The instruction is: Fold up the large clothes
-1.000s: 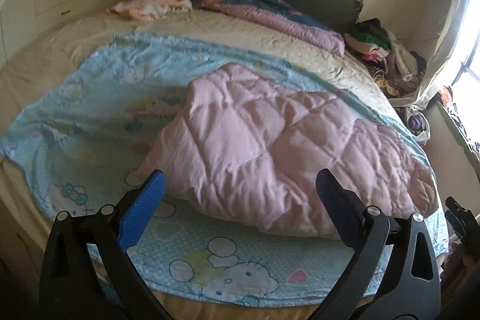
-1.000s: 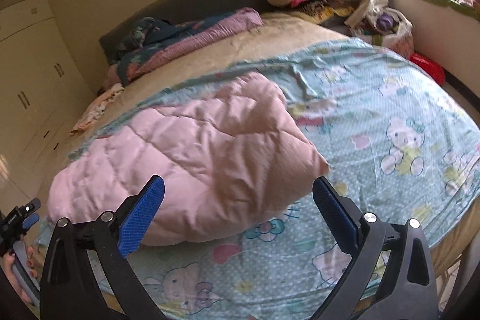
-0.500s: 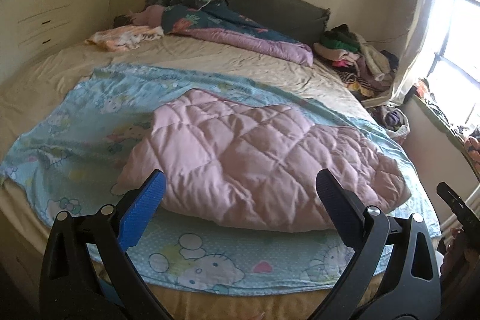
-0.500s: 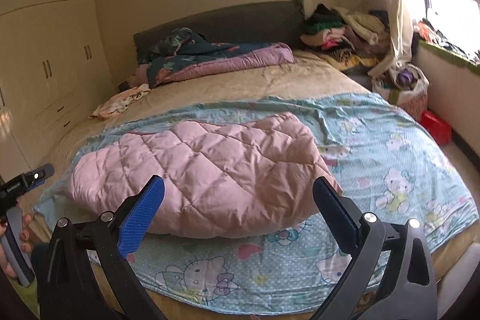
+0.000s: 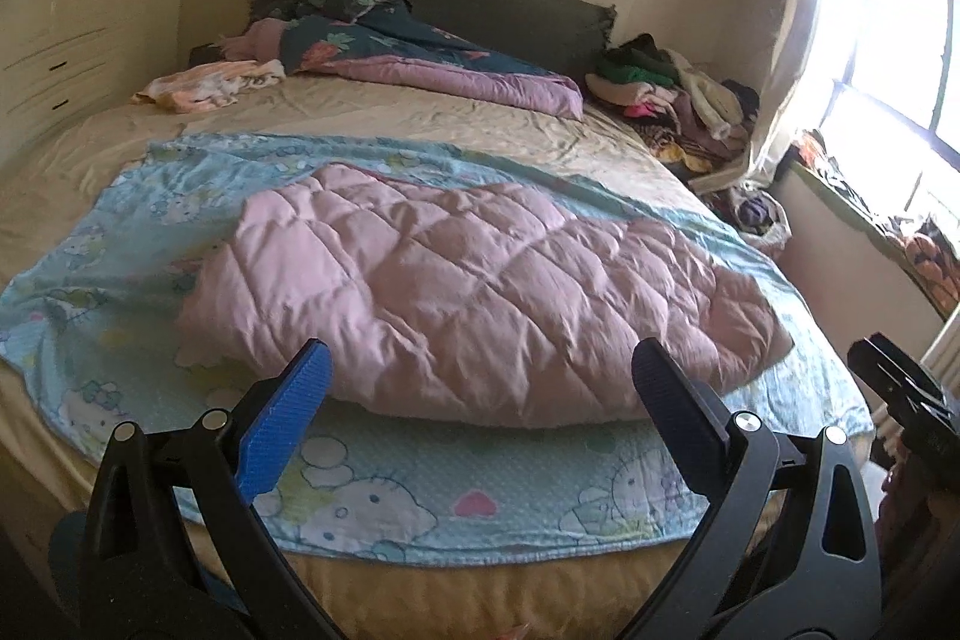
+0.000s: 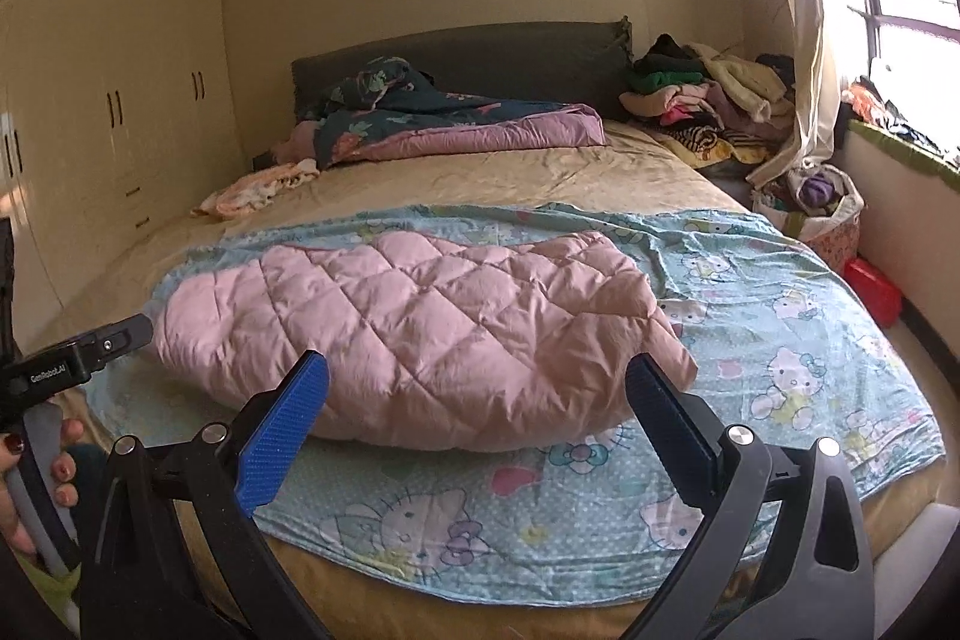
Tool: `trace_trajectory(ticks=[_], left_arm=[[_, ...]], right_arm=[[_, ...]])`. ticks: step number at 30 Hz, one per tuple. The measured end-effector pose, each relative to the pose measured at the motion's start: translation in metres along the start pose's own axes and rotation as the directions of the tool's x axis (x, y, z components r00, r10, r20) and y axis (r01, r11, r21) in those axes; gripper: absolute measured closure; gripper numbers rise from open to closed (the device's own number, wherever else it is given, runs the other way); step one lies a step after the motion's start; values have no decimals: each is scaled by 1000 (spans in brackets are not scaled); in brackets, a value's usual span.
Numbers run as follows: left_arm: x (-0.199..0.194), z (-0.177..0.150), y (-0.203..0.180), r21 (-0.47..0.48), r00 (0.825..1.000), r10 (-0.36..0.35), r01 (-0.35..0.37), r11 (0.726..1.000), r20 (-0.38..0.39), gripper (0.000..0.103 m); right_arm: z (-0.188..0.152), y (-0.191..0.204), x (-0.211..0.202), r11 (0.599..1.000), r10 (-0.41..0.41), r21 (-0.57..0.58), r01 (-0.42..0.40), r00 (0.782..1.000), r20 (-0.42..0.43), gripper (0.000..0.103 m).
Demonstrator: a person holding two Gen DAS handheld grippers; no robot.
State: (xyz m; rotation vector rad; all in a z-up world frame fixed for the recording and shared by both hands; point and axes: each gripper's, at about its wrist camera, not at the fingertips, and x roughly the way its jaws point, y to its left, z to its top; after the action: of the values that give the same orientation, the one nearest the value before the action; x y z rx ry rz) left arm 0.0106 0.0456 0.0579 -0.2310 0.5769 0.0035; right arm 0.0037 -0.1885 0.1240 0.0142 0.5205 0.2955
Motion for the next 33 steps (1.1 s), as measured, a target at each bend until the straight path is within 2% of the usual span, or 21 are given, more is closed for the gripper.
trace_trajectory(ticks=[6, 12, 33], left_arm=[[10, -18, -17, 52, 999, -17, 19, 998, -35, 9], [22, -26, -23, 60, 998, -15, 19, 998, -64, 9], [30, -29, -16, 49, 996, 6, -2, 999, -91, 9]], right_arm=[[-20, 2, 12, 1000, -24, -20, 23, 999, -33, 4], [-33, 7, 32, 1000, 10, -9, -11, 995, -97, 4], [-35, 11, 39, 1000, 22, -13, -23, 994, -111, 4]])
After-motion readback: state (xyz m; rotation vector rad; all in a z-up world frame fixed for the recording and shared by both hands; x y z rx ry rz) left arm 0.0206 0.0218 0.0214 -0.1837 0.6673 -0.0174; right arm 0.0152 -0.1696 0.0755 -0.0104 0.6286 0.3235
